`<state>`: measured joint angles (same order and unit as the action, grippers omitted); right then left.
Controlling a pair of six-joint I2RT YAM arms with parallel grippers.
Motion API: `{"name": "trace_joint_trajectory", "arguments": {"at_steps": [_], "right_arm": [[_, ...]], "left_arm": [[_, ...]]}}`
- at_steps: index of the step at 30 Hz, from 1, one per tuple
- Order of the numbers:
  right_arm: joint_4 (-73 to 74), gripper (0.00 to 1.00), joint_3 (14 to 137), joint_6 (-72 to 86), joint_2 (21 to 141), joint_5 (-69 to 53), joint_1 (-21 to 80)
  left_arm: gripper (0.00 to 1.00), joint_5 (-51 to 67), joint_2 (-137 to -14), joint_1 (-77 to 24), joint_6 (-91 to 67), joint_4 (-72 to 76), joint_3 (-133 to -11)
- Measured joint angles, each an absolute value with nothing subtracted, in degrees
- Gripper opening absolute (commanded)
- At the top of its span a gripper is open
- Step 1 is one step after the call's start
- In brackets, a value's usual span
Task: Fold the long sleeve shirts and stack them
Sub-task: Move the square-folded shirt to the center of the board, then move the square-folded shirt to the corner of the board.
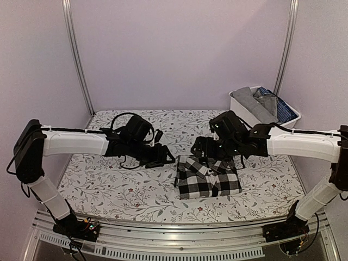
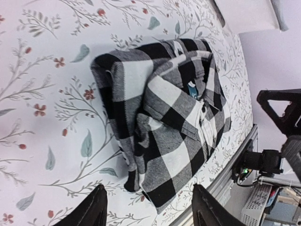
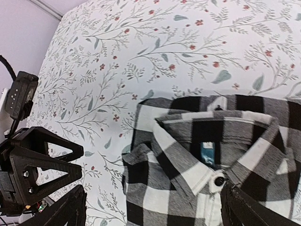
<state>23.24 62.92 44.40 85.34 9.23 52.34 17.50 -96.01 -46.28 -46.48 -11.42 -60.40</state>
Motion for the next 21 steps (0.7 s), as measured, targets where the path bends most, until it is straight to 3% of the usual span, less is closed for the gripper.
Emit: {"name": "trace_joint_trajectory", "arguments": {"at_steps": [8, 14, 21], "right_arm": [[13.32, 0.81, 77.69, 39.42, 107.83, -4.34, 52.71], [8.49, 0.81, 83.37, 39.62, 118.93, -11.64, 52.82], [6.20, 0.81, 81.60, 41.76, 123.02, -13.65, 52.36]], "left_arm": [[0.60, 15.55, -87.05, -33.91, -44.69, -13.41, -51.66], [0.60, 15.97, -83.90, -29.65, -42.59, -15.57, -48.82], [0.60, 16.91, -83.50, -28.25, -41.10, -15.73, -48.77]]}}
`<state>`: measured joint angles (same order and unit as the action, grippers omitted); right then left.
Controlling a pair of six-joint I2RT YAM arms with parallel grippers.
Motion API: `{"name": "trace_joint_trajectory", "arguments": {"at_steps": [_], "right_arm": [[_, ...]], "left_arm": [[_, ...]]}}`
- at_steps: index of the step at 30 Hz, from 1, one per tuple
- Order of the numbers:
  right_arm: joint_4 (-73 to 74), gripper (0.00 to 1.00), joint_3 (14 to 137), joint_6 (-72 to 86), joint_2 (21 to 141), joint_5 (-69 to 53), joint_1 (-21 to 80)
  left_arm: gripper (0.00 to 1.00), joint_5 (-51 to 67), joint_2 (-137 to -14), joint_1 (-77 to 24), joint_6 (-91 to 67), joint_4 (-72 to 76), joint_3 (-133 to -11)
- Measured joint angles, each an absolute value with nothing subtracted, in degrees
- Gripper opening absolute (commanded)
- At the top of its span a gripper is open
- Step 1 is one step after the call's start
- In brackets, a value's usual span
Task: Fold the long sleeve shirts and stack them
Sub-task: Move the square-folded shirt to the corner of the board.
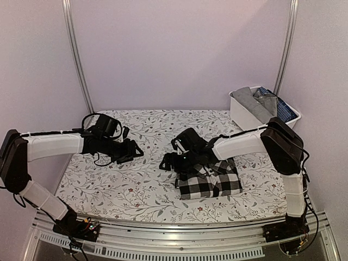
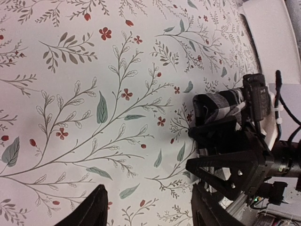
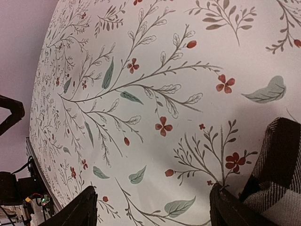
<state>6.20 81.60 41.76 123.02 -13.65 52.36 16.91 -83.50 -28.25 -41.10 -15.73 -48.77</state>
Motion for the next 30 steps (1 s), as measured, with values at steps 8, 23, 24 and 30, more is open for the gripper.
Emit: {"name": "trace_joint_trajectory", "arguments": {"at_steps": [8, 23, 24, 30], "right_arm": [[-2.85, 0.82, 63.61, 45.28, 112.62, -12.29, 50.11], [-5.61, 0.84, 30.94, 51.03, 84.12, -7.68, 39.51], [-4.45, 0.85, 29.45, 51.07, 81.80, -7.53, 38.76], [3.73, 0.92, 28.25, 49.98, 73.91, -6.04, 37.06]], "left_arm": [[0.59, 18.02, -84.03, -28.21, -40.51, -15.57, -48.77], [0.59, 19.88, -88.16, -28.23, -40.58, -15.27, -50.48], [0.59, 19.90, -88.16, -28.23, -40.58, -15.27, -50.52], [0.62, 19.86, -88.14, -28.34, -40.69, -15.27, -50.52]]}}
